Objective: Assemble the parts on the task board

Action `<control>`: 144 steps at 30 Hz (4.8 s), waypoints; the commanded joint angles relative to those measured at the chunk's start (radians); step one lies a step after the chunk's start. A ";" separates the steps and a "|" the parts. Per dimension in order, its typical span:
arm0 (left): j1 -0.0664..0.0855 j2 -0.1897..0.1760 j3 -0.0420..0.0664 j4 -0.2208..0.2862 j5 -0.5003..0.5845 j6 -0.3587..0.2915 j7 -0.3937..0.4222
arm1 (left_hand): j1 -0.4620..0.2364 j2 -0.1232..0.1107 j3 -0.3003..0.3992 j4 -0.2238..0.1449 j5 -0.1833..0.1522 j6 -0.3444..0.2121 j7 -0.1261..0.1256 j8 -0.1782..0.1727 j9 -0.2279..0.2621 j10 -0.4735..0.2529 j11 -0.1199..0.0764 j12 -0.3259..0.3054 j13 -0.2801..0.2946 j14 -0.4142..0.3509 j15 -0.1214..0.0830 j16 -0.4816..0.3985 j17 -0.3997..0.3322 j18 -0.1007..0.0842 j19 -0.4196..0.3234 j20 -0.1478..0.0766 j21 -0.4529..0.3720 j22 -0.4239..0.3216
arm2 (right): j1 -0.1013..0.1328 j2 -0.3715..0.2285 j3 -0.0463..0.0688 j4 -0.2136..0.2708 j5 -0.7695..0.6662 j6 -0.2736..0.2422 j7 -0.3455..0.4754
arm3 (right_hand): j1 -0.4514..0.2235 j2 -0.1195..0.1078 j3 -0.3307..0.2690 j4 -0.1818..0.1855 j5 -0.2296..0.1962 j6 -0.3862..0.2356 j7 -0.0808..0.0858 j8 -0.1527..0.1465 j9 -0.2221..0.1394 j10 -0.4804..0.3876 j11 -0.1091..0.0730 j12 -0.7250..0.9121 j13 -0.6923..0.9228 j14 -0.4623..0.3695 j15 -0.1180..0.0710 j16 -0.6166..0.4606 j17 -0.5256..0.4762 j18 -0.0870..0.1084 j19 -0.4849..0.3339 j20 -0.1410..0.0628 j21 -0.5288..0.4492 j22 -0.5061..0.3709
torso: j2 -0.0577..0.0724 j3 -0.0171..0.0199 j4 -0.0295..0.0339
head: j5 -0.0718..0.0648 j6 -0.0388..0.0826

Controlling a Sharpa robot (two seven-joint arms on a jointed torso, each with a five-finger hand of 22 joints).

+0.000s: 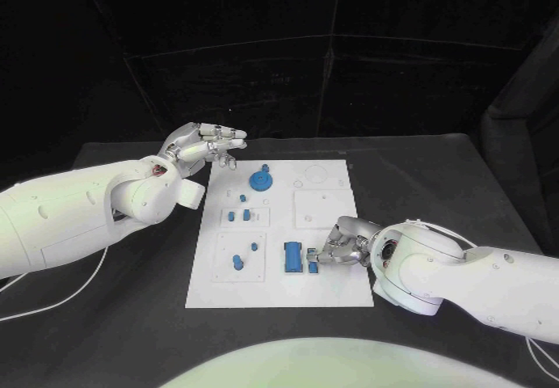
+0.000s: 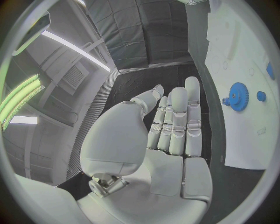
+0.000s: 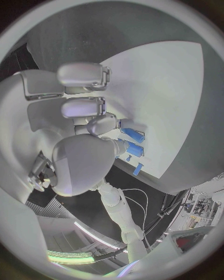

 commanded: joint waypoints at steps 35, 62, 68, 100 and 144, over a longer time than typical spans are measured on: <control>0.001 -0.001 0.000 0.000 0.002 0.009 -0.001 | 0.002 0.009 -0.006 -0.003 0.000 -0.007 0.000 0.004 0.000 -0.008 0.000 0.008 -0.001 -0.010 -0.001 -0.006 -0.003 0.006 -0.006 0.002 -0.005 -0.002 | 0.001 -0.010 0.000 -0.016 -0.019 0.084 0.020 | 0.053 0.011 -0.021 -0.038 -0.123 -0.005 0.007 -0.005 0.022 0.006 0.004 -0.007 0.005 0.080 0.000 0.001 0.140 -0.010 0.019 -0.004 0.000 0.060 | 0.001 -0.0002 0.0000 | 0.002 -0.001; 0.001 -0.002 0.000 0.001 0.002 0.010 -0.001 | 0.002 0.009 -0.006 -0.003 0.000 -0.007 0.000 0.004 0.000 -0.008 0.000 0.008 -0.001 -0.010 -0.001 -0.006 -0.003 0.006 -0.006 0.002 -0.005 -0.002 | 0.001 0.004 0.000 -0.026 -0.039 0.065 0.043 | 0.095 -0.007 -0.036 -0.086 -0.150 -0.011 0.010 -0.009 0.035 0.004 0.007 -0.006 0.010 0.079 0.001 -0.003 0.136 -0.009 0.017 -0.003 -0.003 0.057 | 0.000 -0.0003 0.0005 | -0.001 0.001; 0.001 -0.003 0.000 0.001 0.002 0.011 0.000 | 0.002 0.009 -0.006 -0.003 0.000 -0.007 0.000 0.004 0.000 -0.008 0.000 0.008 -0.001 -0.010 -0.001 -0.006 -0.003 0.006 -0.006 0.002 -0.005 -0.002 | 0.001 -0.029 0.000 -0.005 0.012 0.075 0.139 | 0.034 -0.051 -0.065 -0.045 -0.215 -0.039 0.018 -0.024 0.037 -0.016 0.015 -0.054 -0.014 0.073 0.008 -0.020 0.113 -0.005 0.006 0.002 -0.017 0.035 | 0.000 0.0002 0.0003 | 0.000 0.004; -0.011 0.114 -0.020 -0.171 0.193 -0.088 0.114 | -0.044 0.008 -0.105 0.053 -0.001 -0.050 -0.027 -0.085 -0.003 -0.059 0.085 -0.283 -0.024 -0.307 0.151 -0.828 -0.408 0.005 -0.560 0.168 -0.581 -0.445 | 0.145 0.160 0.022 -0.628 1.052 -0.065 1.152 | 0.152 0.055 0.029 -0.232 -0.243 -0.288 0.138 -0.114 -0.187 -0.471 0.205 -1.034 -1.155 -0.454 0.237 -1.425 -1.202 0.130 -0.538 0.237 -1.365 -1.235 | -0.072 -0.0142 -0.0075 | -0.030 0.165; -0.189 0.067 0.130 0.178 0.048 -0.632 0.131 | -1.148 0.079 -0.419 0.101 -0.053 -0.869 -0.187 -0.163 -0.068 -0.910 -0.111 -0.364 -0.087 -1.089 -0.025 -0.990 -0.533 -0.176 -1.070 -0.121 -0.662 -0.650 | 0.055 0.112 0.036 -0.336 1.263 -0.506 1.223 | -1.027 -0.031 0.244 -0.259 -0.382 -1.070 -0.047 -0.177 -0.269 -1.327 0.027 -1.096 -1.281 -1.334 0.086 -1.486 -1.308 -0.054 -1.345 -0.028 -1.463 -1.307 | -0.128 0.0024 0.0276 | -0.002 0.221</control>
